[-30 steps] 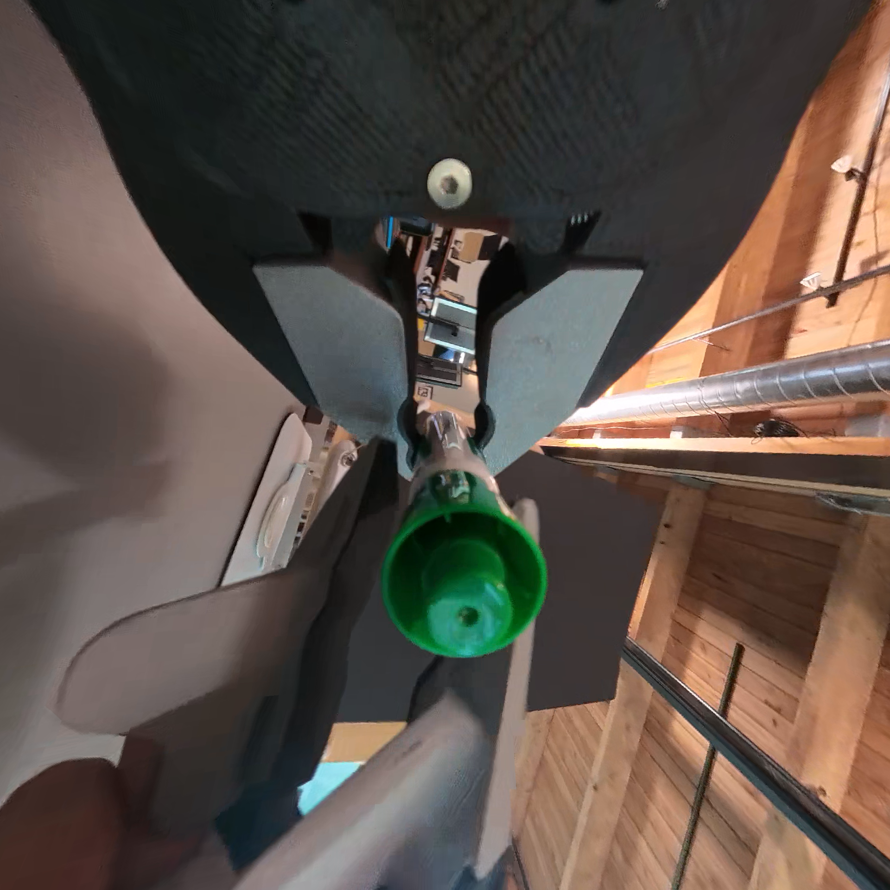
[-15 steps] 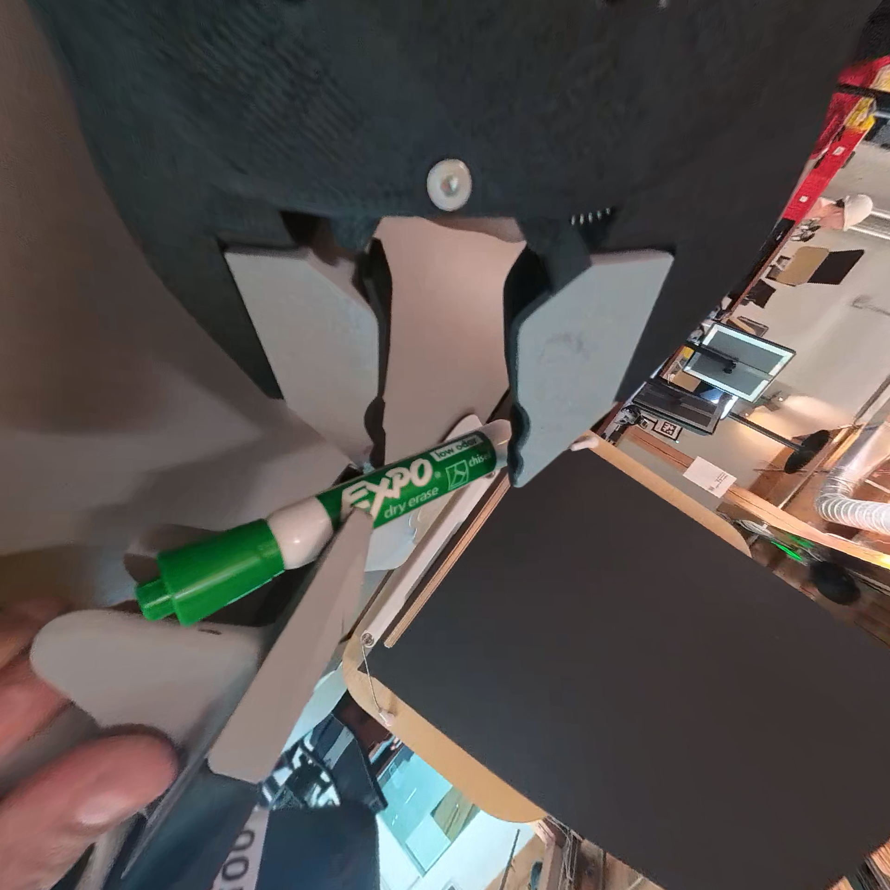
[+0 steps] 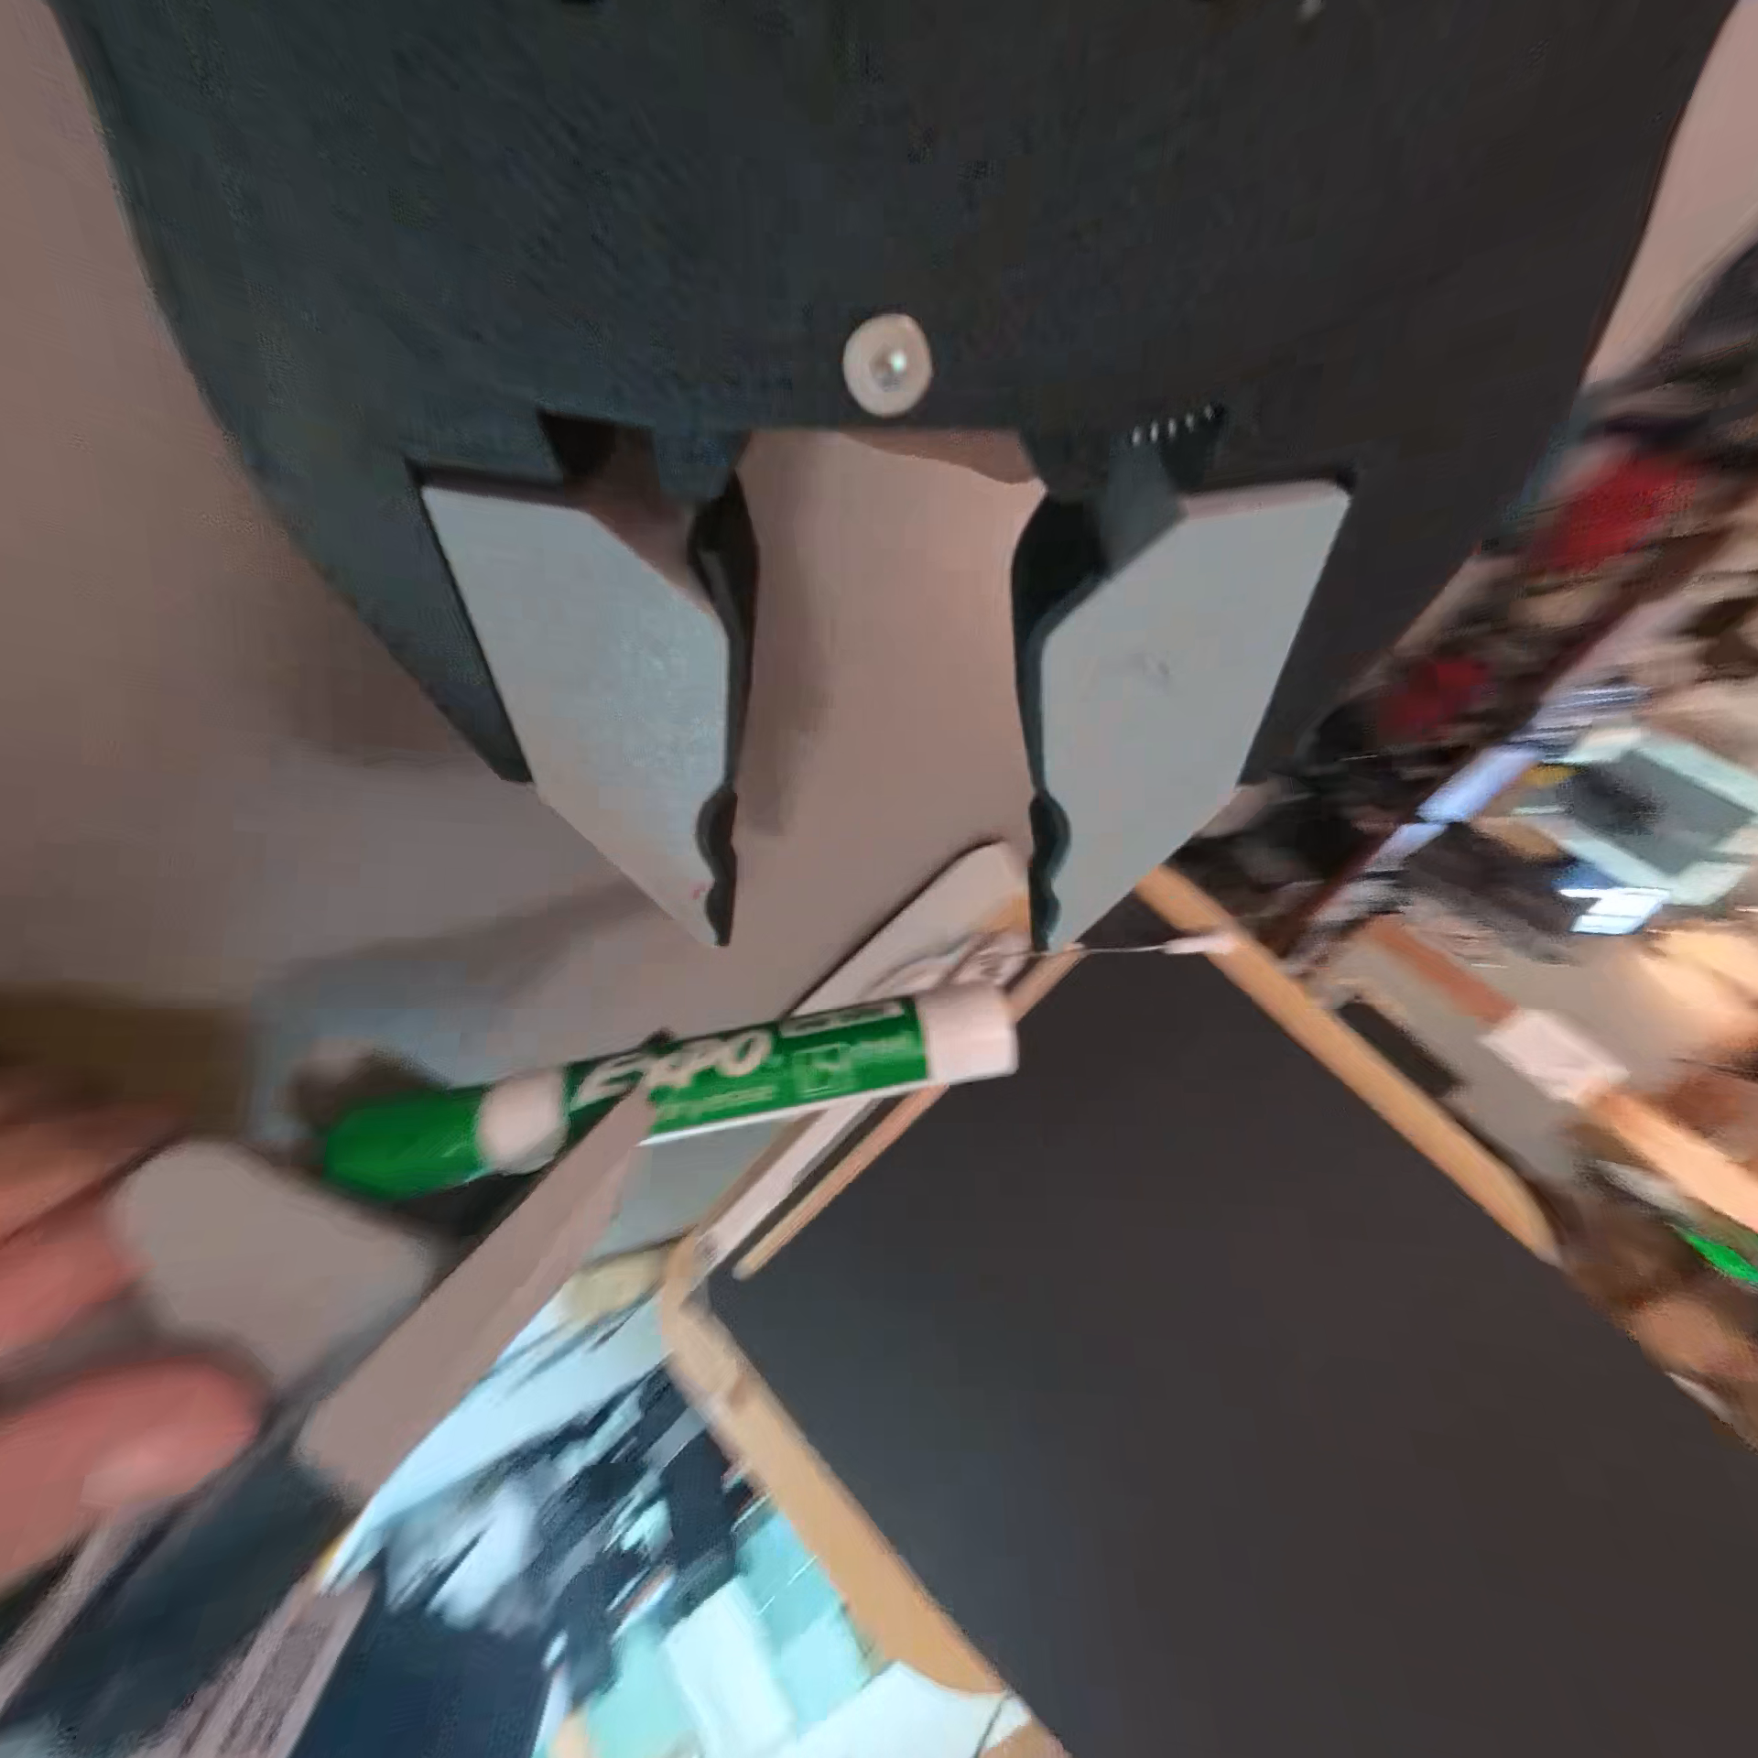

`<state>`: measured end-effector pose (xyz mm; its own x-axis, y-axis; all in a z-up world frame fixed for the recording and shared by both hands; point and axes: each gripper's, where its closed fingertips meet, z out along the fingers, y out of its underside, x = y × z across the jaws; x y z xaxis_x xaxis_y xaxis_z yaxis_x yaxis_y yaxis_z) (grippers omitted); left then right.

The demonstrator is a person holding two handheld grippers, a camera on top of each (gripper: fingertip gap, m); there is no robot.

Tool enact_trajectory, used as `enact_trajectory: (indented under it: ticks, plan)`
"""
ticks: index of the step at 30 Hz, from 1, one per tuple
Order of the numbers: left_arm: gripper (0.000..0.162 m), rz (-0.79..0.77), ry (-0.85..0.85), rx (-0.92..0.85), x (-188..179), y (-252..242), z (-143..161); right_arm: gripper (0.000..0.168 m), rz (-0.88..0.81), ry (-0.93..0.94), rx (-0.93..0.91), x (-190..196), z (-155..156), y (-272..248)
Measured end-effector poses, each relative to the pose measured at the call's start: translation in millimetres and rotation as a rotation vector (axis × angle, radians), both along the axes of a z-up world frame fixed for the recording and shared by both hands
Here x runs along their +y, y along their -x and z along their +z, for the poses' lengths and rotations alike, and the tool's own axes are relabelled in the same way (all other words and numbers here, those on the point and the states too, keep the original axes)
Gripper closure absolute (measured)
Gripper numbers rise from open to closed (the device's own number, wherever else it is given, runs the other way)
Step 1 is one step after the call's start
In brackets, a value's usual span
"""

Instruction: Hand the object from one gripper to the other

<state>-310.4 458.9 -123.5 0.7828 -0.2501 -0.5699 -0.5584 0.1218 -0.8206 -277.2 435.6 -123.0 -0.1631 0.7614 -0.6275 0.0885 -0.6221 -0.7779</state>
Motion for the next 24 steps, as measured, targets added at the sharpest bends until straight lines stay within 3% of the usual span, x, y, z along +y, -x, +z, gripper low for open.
enact_trajectory:
  ticks: [6,11,13,17,21,24]
  plan:
    - [0.107,-0.354,0.262,-0.349,-21,-51,-9,0.154,-0.098,-0.179,0.195,0,38,-10]
    - [0.107,-0.504,0.319,-0.553,-33,-70,7,0.154,-0.073,-0.249,0.279,-16,51,-8]
    - [0.11,-0.541,0.293,-0.632,-36,-69,20,0.154,-0.046,-0.273,0.283,-23,49,-4]
    - [0.137,-0.594,0.253,-0.715,-43,-58,37,0.154,-0.031,-0.277,0.278,-27,47,-1]
    - [0.138,-0.604,0.252,-0.676,-45,-57,38,0.154,-0.023,-0.286,0.283,-29,48,-1]
    - [0.162,-0.574,0.204,-0.677,-45,-43,46,0.154,-0.034,-0.296,0.287,-26,50,-6]
